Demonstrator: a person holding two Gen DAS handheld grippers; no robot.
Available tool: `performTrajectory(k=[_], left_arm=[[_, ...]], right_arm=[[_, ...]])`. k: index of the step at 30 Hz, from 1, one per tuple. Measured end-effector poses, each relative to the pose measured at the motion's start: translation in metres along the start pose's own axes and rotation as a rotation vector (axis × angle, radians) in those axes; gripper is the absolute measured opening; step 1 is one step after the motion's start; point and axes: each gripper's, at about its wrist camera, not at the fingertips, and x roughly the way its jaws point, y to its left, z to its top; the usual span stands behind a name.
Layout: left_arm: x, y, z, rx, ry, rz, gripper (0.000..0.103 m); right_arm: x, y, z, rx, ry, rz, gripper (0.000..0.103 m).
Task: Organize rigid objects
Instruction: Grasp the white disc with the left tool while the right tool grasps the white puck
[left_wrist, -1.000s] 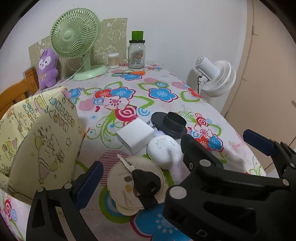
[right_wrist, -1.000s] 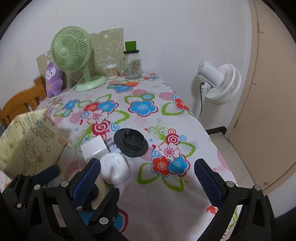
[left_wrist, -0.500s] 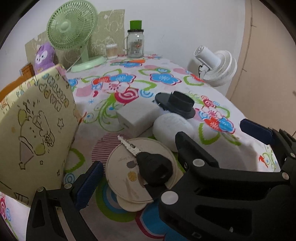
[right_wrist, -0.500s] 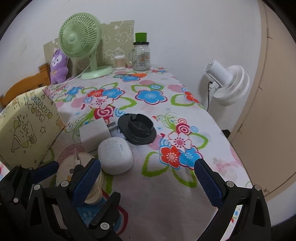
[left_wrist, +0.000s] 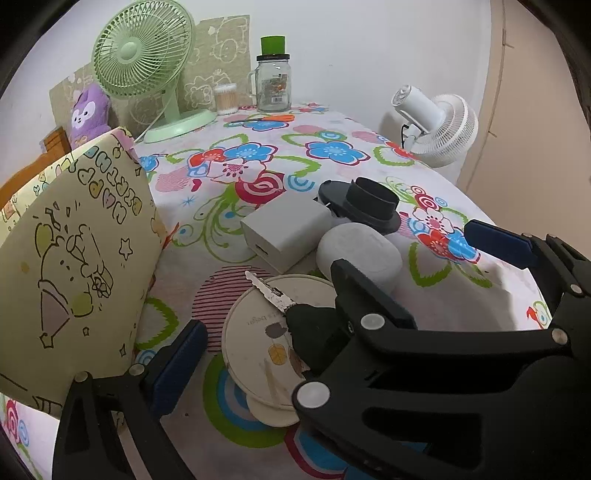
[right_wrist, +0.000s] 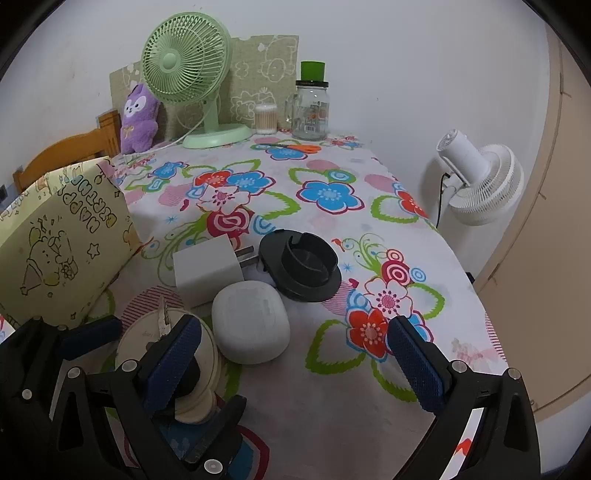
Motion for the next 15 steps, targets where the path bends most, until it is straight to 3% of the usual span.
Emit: performTrajectory(k=[3,5,8,15], left_arm=[[-0.0050,-0.0030,-0.0012,0.013,-0.033,0.007,0.099],[-0.0072,-0.0050,-0.0007,0.023,-0.046,0.009,0.089],[-0.0070,-0.0069,0.0002,0.031,-0.044,0.033,0.082],[-0.0062,-0.0031,0.0012,0.012,-0.034,0.032,0.082]], right_arm=[[-0.0042,-0.0016,-0.0016,0.011,-0.012,-0.006,0.102],[-0.0066,-0.0036,-0.0022,0.024,-0.014,-0.004,0.102],[-0.0079,-0.0065,-0.0026,0.032,-0.011,-0.013,0.102],[-0.0085,-0.0041,-0.0012,0.017,-0.016,-0.009,0.102]])
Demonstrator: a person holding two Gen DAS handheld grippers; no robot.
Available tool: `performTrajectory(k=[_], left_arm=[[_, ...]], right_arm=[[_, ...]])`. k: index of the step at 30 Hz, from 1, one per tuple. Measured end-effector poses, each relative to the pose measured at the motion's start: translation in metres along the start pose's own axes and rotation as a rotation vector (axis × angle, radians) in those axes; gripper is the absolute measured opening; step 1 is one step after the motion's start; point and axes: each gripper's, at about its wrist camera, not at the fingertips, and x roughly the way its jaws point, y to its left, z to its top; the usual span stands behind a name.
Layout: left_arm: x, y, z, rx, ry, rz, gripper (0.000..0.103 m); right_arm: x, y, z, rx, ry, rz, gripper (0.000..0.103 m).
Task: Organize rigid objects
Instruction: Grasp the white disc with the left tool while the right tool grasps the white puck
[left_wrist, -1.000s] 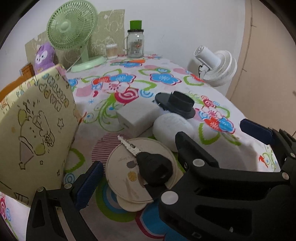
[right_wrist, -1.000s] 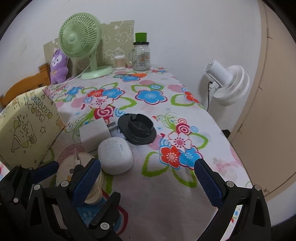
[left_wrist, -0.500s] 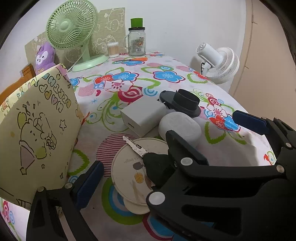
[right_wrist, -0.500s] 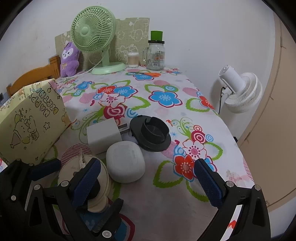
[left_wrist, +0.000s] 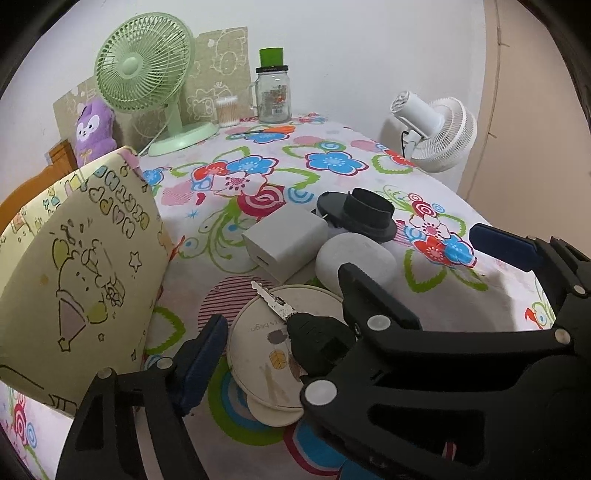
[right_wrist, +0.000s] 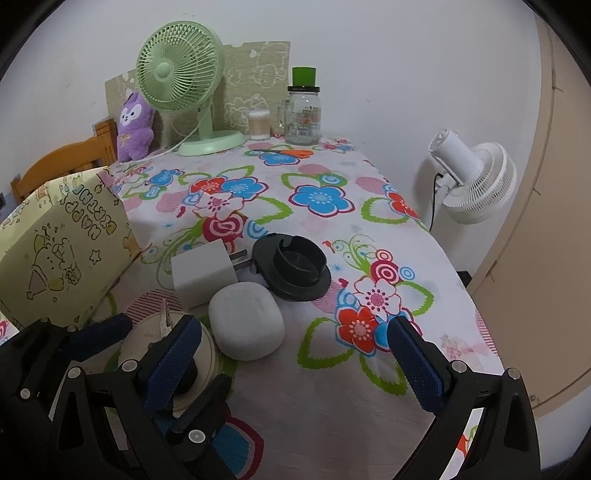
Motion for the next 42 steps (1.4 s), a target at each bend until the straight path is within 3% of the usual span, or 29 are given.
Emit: performTrajectory(k=[10,13,18,20,25,27,33,38,42], left_arm=[[-0.014,0.002,-0.001,0.001,-0.067,0.011,0.081],[-0.009,0.003,-0.001,-0.005,-0.023,-0.013,0.065],[-0.010,0.001,-0.002,0.001,-0.021,-0.030,0.056],[-0.010,0.000,-0.001,0.014,-0.022,-0.041,0.046],[-0.009,0.000,0.002,0.026,-0.018,-0.069,0.033],[-0.009,0.001,0.003,0.029,-0.015,-0.074,0.033],[-0.007,0.005,0.004,0.035,-0.019,-0.079,0.033],[-0.007,0.006,0.004,0.033,-0.018,-0.078,0.033],[-0.008,0.005,0.003,0.034,-0.018,-0.079,0.033]], right_arm=[[-0.007,0.003,0.004,0.016,-0.009,0.022,0.102],[-0.008,0.004,0.003,0.003,-0.004,0.019,0.102],[-0.005,0.004,0.002,0.001,0.006,0.038,0.102],[-0.003,0.002,0.002,0.005,0.012,0.050,0.102],[0.006,-0.003,0.006,0.007,0.031,0.026,0.102],[0.012,-0.004,0.008,0.015,0.052,0.026,0.100],[0.026,-0.001,0.009,0.050,0.103,0.098,0.090],[0.030,0.003,0.010,0.070,0.136,0.131,0.050],[0.028,0.002,0.009,0.081,0.141,0.094,0.050]])
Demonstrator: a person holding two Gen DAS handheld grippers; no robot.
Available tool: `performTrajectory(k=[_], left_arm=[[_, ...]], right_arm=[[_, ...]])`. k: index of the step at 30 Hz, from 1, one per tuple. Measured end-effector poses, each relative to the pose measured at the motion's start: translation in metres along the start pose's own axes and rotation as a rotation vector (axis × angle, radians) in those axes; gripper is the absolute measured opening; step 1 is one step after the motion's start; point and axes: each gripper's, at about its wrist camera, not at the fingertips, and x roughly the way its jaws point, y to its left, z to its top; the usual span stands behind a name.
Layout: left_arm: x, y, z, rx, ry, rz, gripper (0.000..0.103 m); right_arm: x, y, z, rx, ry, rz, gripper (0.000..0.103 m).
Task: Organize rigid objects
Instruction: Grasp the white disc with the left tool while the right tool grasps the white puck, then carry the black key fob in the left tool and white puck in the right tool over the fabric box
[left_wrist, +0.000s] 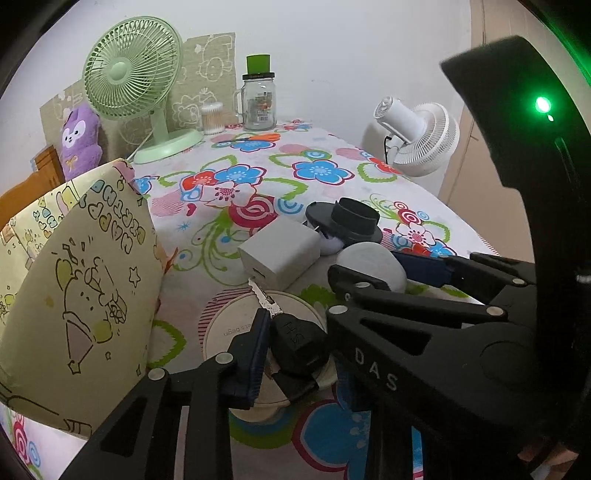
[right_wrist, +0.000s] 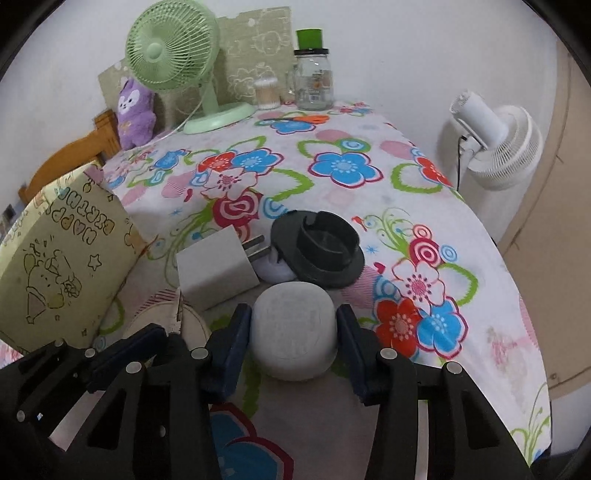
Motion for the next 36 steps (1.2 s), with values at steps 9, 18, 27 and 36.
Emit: performTrajectory(k=[9,18,27,36], left_arm=[[-0.011,-0.005,-0.003,0.011,-0.016,-0.017,0.033],[-0.026,-0.009,0.001,0.026,-0.038,-0.019,0.033],[-0.048,-0.009,0.008,0.037,-0.076,-0.018,0.033],[-0.065,-0.007,0.018,0.042,-0.093,-0.029,0.033]], right_arm=[[-0.018,-0.006,-0.008,0.042,-0.019,-0.021,0.050],[-0.038,-0.007,-0.011,0.062,-0.041,-0.025,0.050],[-0.060,-0.002,-0.005,0.074,-0.073,-0.031,0.050],[-0.082,0.002,0.002,0.104,-0.078,-0.060,0.050]])
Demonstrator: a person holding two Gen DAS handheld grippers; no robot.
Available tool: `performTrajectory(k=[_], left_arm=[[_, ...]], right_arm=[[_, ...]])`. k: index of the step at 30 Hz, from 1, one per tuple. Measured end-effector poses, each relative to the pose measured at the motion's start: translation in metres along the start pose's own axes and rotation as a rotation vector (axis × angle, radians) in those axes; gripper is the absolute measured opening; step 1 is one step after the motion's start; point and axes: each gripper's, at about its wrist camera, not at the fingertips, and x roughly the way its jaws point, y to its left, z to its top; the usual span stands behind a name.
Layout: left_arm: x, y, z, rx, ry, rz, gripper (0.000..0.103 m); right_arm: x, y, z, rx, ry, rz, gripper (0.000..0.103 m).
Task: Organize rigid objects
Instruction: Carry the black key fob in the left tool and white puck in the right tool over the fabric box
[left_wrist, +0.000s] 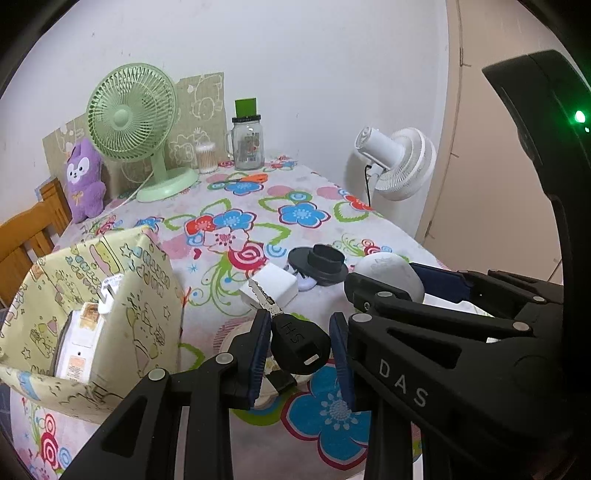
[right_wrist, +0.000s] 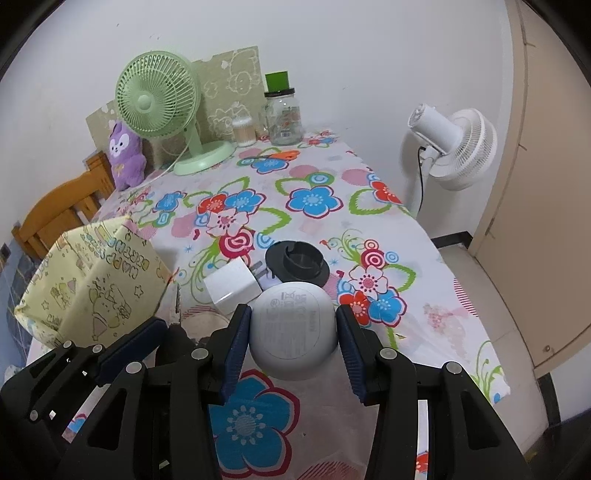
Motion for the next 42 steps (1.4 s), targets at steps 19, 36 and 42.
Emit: performTrajectory(k=[19,36,42], left_arm=[[-0.028,0.017,0.023,-0.007,-0.037,-0.022,0.033],[-0.042,0.050,0.037,0.000,-0.058,0.004,0.033],[-0.043,0.064,0.038,-0.008,-0.053,0.018,0.033]], right_arm=[[-0.035,0.023,0.021,0.001,-0.056,-0.017,0.050],[-0.038,0.060,0.042,-0.015,-0.074,0.017,0.050],[-0.035,0.075,0.047,-0.032,-0.069,0.032,0.050]])
